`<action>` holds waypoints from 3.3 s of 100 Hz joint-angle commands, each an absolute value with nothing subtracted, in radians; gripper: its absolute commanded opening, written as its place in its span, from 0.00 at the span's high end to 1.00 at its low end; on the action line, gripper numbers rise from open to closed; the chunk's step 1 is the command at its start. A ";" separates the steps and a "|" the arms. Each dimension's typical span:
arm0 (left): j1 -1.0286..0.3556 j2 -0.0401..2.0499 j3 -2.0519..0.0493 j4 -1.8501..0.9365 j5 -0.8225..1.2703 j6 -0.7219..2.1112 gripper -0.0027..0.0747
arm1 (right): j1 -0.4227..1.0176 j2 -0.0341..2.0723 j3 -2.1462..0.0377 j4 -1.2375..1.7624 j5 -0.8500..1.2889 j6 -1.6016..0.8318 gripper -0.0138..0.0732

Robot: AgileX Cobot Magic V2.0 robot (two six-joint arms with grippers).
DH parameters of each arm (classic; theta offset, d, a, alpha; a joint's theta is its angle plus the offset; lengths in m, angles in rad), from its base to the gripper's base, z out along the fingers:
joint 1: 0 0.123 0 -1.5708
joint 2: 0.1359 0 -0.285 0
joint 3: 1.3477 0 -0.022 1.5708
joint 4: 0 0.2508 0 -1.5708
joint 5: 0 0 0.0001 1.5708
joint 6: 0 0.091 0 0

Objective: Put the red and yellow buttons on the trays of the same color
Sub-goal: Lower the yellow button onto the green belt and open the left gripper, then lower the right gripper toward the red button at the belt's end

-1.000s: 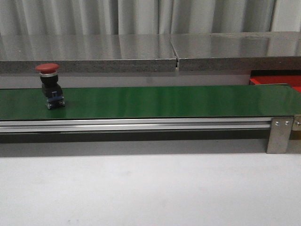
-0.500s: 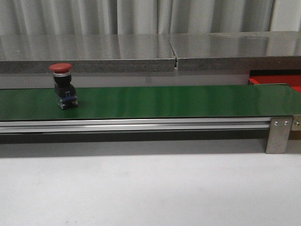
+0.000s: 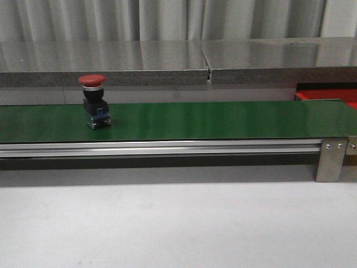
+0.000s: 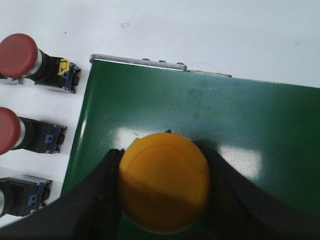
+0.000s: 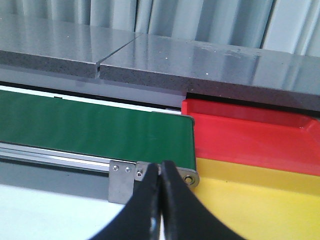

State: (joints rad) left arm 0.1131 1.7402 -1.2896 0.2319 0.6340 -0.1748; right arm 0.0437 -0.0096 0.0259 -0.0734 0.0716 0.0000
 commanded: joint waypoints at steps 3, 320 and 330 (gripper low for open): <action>0.108 1.702 -1.326 0.234 0.610 -0.176 0.99 | 0.045 -0.024 0.017 -0.084 -0.012 -0.007 0.91; -0.142 0.309 -0.438 0.179 0.411 -0.231 0.99 | 0.045 0.043 -0.144 -0.084 0.052 -0.007 0.91; -0.142 0.309 -0.438 0.179 0.411 -0.231 0.99 | 0.045 0.152 -0.250 -0.084 0.130 -0.007 0.91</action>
State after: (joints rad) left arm -0.1364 0.3010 -0.4135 0.1812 0.4834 -0.2209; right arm 0.0437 0.0529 -0.1372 -0.0734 0.1385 0.0000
